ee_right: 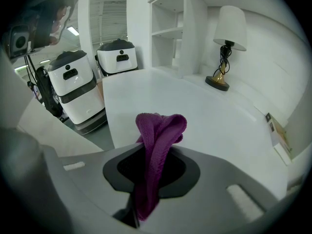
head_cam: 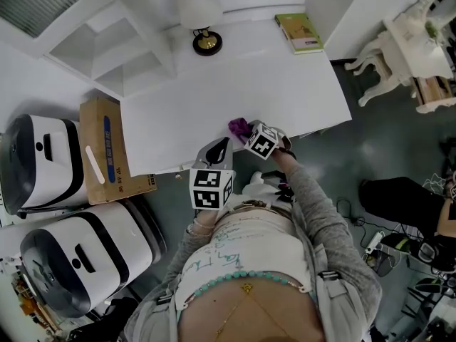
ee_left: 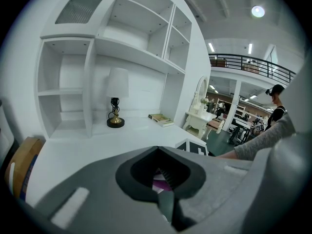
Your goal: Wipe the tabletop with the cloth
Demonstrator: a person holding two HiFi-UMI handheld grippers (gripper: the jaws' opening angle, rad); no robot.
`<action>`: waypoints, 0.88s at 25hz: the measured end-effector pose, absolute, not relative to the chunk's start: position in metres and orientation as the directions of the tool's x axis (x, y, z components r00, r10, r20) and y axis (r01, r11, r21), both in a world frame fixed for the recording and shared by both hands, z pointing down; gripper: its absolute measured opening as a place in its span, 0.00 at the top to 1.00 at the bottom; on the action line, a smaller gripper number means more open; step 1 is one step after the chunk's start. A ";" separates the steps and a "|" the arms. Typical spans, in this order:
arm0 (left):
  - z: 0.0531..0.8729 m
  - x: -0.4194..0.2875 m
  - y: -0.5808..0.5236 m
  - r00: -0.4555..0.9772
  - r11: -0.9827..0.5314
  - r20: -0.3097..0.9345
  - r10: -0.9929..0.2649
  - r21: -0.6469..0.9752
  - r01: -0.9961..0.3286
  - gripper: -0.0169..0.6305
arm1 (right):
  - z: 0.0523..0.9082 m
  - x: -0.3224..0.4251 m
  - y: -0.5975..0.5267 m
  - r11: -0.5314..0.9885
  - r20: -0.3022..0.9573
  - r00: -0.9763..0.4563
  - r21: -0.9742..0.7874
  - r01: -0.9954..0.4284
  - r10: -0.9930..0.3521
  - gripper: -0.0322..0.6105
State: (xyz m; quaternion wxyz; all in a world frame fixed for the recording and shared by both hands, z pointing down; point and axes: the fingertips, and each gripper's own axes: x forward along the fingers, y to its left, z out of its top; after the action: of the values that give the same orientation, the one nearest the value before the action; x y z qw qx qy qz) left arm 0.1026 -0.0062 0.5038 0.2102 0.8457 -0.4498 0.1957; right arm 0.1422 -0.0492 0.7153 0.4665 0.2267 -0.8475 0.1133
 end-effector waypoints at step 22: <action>0.515 0.112 -0.007 0.498 -0.459 0.539 -0.679 0.217 -0.861 0.97 | 0.716 0.168 -0.055 0.844 0.853 -0.455 -0.034 -0.535 -0.254 0.82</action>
State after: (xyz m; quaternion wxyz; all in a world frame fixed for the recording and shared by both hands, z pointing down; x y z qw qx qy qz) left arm 0.1120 -0.0066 0.5150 0.2371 0.8323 -0.4627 0.1921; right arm 0.1675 -0.0554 0.7160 0.4660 0.2350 -0.8397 0.1504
